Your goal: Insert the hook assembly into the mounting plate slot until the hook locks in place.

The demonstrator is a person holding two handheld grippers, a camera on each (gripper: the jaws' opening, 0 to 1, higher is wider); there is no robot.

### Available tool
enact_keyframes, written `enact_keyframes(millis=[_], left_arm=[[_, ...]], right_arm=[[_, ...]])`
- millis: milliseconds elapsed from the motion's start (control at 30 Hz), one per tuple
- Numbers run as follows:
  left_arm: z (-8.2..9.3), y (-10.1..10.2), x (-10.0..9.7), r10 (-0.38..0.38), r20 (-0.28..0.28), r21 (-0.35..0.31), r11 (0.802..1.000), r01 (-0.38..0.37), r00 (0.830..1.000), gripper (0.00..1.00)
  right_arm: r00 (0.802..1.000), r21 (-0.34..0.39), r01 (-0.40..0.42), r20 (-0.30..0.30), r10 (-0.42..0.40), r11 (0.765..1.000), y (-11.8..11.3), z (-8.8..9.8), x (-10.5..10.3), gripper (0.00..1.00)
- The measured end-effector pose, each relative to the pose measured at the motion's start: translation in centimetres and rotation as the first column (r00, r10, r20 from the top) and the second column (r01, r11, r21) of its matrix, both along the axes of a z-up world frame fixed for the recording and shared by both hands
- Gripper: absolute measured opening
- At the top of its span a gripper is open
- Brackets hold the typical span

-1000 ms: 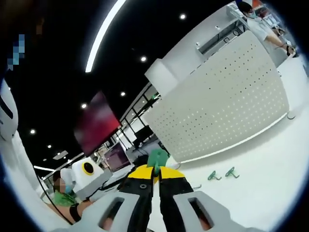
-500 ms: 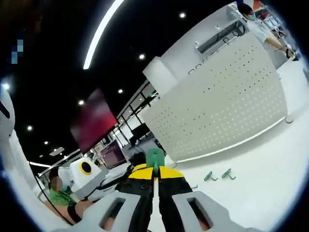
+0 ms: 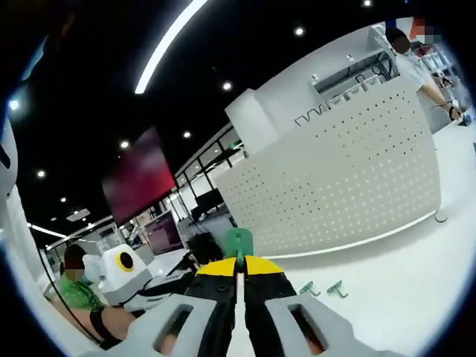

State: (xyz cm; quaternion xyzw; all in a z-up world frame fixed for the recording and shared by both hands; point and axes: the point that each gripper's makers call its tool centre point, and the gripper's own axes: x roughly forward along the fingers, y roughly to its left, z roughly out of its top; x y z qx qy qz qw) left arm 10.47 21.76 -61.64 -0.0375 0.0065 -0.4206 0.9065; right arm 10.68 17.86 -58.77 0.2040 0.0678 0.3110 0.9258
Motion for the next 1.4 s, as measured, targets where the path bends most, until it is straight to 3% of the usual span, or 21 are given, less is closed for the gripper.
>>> enact_keyframes(millis=[300,967,1400], left_arm=[[-0.1,1.2,0.3,0.04,0.002,0.012,0.999,-0.04,0.999,0.22],[-1.2,3.5,1.0,0.072,-0.024,0.028,0.997,-0.071,0.997,0.34],[-2.9,4.6,1.0,0.087,-0.077,0.058,0.995,-0.083,0.993,0.4]], right_arm=[[0.998,-0.066,0.047,0.037,-0.045,0.997,-1.0,0.5,1.6,0.0],[0.983,-0.13,0.153,0.121,-0.137,0.98,-3.5,2.9,6.1,0.01],[0.972,-0.164,0.193,0.165,-0.166,0.967,-4.2,4.7,8.6,0.01]])
